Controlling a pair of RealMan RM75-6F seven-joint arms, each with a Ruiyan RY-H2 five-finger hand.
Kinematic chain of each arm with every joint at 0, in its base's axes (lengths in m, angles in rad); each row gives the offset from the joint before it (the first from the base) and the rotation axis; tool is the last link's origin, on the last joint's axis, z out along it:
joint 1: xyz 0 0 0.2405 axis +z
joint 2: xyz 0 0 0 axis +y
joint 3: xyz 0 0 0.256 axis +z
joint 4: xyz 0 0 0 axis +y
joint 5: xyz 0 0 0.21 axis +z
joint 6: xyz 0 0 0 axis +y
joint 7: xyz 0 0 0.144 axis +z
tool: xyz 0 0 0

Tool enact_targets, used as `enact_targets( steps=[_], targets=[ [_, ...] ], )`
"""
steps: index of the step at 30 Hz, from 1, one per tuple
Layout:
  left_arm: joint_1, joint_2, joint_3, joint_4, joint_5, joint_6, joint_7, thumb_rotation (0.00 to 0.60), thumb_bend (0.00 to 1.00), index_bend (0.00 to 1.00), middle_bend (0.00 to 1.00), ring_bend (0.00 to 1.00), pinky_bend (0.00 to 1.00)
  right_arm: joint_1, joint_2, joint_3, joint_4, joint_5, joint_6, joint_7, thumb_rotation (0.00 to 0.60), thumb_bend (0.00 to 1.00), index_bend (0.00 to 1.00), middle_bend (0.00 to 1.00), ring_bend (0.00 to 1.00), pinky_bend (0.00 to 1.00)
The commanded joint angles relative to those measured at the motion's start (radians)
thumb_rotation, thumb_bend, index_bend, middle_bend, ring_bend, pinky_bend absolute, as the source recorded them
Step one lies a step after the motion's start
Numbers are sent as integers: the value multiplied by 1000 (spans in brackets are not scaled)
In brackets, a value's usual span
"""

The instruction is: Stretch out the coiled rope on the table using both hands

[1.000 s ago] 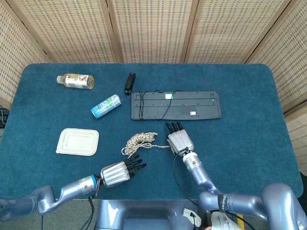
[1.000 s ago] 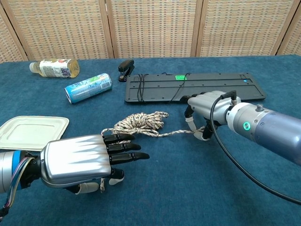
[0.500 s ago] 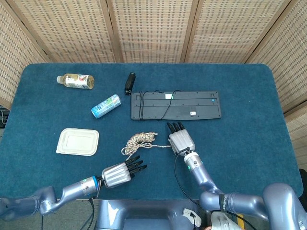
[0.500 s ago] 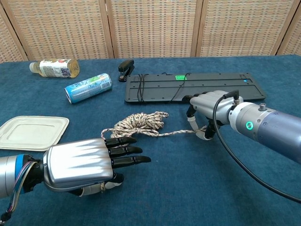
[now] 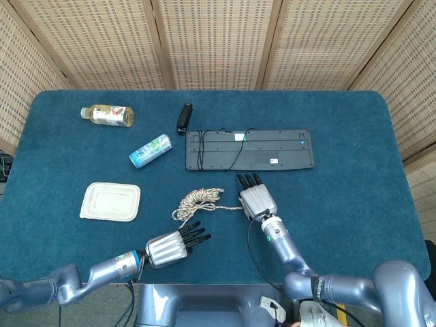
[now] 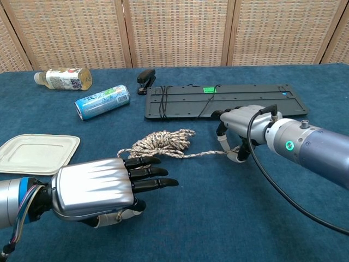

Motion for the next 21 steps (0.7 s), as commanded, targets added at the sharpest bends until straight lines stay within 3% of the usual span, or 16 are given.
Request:
enact_targets(
  steps=[1,12,21],
  targets=[
    [-2,3,1,-5,-4,-1,3,600,556,672,0,0,0,0,0,0,-1,0,1,0,600,448,675,0,0,0],
    [0,21,-3,-20,-21,28,10,600,589,794,0,0,0,-1,3,-2,-6,-2,7,-2,600,448,676,0,0,0],
    [78,186,-16,-26,-85,179,-56,600,594,830,0,0,0,1,42,4,3,-25,27,-14,600,448,680,0,0,0]
  ],
)
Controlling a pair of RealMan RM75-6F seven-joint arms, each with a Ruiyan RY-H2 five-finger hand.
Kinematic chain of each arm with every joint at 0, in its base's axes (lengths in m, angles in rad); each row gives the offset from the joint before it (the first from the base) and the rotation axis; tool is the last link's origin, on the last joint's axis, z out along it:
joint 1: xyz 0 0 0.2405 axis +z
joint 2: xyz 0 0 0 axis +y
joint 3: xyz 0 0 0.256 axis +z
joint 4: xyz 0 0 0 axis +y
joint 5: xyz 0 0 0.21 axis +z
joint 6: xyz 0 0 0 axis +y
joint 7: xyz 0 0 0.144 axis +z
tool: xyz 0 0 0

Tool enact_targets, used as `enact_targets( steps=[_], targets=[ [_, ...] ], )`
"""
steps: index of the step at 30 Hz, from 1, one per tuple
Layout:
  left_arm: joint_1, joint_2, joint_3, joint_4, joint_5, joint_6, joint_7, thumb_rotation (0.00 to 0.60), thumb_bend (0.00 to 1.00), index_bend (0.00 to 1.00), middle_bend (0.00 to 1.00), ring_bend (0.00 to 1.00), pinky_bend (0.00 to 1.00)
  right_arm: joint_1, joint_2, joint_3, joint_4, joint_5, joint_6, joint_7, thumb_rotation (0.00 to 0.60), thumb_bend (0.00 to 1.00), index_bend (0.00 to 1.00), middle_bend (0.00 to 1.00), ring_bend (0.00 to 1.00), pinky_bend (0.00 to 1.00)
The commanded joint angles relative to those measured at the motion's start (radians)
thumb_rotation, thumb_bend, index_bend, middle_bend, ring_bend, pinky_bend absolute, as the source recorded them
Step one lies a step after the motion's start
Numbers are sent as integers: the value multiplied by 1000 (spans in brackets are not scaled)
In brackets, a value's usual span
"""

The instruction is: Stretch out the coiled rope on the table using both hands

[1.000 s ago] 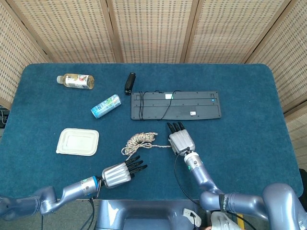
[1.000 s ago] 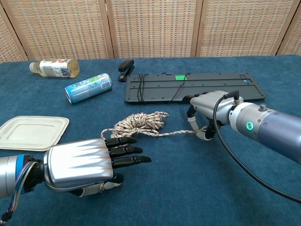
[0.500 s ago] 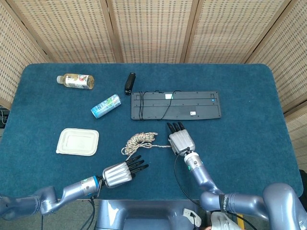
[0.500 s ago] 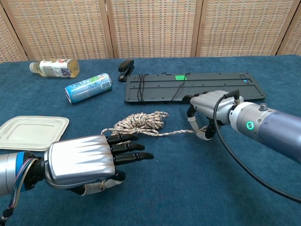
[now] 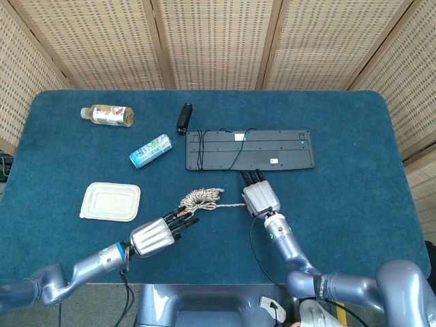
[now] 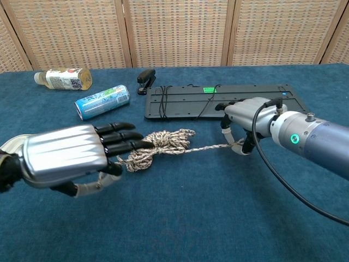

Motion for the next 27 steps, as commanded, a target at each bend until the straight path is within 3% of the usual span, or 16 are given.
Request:
enact_targets(
  steps=[1,10,16,21,27],
  targets=[
    [53,93,-15,27,-55,77,-50,600,596,833,0,0,0,0,24,1,8,-10,11,-13,600,449,680,0,0,0],
    [125,162,-38,202,-155,128,-187,600,603,839,0,0,0,-9,87,6,30,-1,23,-33,600,448,680,0,0,0],
    [170,120,-45,412,-211,115,-321,600,603,839,0,0,0,-34,140,-16,55,12,33,-58,600,448,680,0,0,0],
    [192,73,-33,549,-204,129,-359,600,604,839,0,0,0,-56,179,-26,54,17,26,-46,600,448,681,0,0,0],
    [209,37,-27,635,-207,129,-413,600,604,839,0,0,0,-74,203,-41,55,10,14,-31,600,448,681,0,0,0]
  ],
)
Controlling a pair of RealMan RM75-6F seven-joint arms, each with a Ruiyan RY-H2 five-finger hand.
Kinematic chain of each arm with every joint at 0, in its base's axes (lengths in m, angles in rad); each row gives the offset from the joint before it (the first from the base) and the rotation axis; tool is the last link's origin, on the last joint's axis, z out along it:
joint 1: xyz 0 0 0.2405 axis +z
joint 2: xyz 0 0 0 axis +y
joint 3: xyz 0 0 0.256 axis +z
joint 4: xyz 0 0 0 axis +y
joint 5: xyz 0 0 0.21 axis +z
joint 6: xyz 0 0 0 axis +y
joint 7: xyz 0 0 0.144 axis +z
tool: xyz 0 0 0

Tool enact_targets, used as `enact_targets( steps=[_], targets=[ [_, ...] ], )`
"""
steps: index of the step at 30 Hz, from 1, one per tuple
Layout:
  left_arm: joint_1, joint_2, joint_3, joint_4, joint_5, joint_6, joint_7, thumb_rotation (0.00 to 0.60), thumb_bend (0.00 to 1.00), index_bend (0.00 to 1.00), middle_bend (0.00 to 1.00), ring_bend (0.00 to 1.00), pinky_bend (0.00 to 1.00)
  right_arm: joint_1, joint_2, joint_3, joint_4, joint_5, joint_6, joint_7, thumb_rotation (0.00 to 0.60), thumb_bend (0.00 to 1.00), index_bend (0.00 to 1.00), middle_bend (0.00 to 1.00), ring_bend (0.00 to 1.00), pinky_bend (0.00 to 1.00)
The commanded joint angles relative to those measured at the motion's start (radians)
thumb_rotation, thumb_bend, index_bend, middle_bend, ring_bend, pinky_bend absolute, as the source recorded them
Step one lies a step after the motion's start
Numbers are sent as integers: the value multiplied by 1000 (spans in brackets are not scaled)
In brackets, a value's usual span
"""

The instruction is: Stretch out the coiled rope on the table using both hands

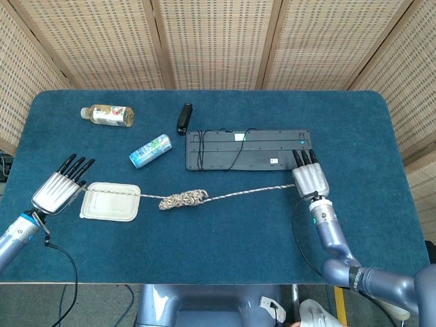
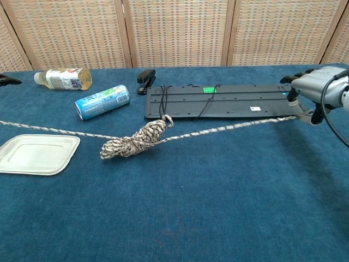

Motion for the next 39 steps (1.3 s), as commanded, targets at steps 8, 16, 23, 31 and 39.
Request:
enact_targets(
  steps=[8,16,23,31,39],
  targets=[
    [18,-43,4,67,0,24,-42,600,604,839,0,0,0,-10,3,-5,5,-5,-16,16,600,448,681,0,0,0],
    [23,-46,5,64,5,46,-38,600,232,329,0,0,0,-21,8,0,-7,-12,-7,33,600,206,248,0,0,0],
    [43,-11,-20,-17,-25,79,-90,600,0,0,0,0,0,-52,63,12,-102,-66,32,107,600,0,0,0,0,0],
    [139,189,-101,-444,-135,205,-95,600,0,0,0,0,0,-182,188,-18,-255,-318,207,357,600,0,0,0,0,0],
    [348,358,-82,-956,-282,323,103,600,0,0,0,0,0,-394,231,-149,-307,-641,527,519,600,0,0,0,0,0]
  ],
)
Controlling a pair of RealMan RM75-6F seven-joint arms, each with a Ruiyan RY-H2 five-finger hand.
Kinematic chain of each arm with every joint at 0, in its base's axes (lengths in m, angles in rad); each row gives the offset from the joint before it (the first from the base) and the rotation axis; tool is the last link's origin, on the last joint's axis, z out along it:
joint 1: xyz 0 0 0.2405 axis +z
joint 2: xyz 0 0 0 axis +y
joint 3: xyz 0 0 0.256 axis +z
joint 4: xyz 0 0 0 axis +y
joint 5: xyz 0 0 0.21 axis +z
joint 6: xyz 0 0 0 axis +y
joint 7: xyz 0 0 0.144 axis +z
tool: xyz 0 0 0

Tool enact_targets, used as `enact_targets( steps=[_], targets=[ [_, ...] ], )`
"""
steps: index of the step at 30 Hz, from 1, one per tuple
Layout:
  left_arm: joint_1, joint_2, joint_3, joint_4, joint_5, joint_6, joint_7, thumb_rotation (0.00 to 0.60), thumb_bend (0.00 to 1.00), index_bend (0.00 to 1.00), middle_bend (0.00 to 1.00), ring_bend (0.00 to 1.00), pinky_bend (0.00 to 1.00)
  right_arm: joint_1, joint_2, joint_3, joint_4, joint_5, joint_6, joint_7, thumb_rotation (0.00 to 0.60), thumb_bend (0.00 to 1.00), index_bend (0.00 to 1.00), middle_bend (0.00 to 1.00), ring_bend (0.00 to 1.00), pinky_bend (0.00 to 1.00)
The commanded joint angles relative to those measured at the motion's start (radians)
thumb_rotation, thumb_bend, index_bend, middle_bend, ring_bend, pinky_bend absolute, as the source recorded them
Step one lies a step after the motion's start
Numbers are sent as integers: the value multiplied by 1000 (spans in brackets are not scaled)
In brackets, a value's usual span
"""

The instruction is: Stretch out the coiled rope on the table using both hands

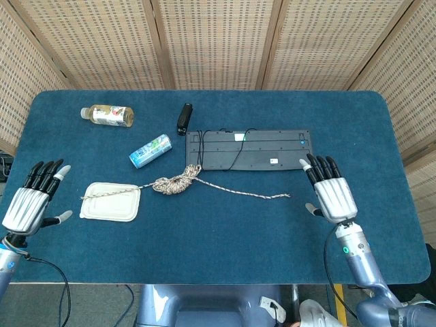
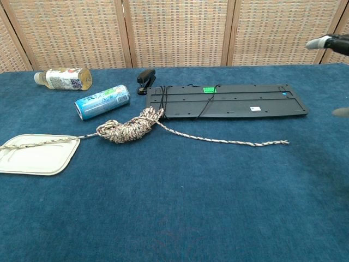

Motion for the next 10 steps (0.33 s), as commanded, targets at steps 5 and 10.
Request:
enact_targets(
  steps=[5,10],
  targets=[
    [222,163,25,-429,-137,118,201,600,0,0,0,0,0,-206,38,-123,-42,-304,300,88,600,0,0,0,0,0],
    [241,164,17,-433,-117,128,198,600,0,0,0,0,0,-241,48,-122,-45,-336,321,67,600,0,0,0,0,0]
  ],
)
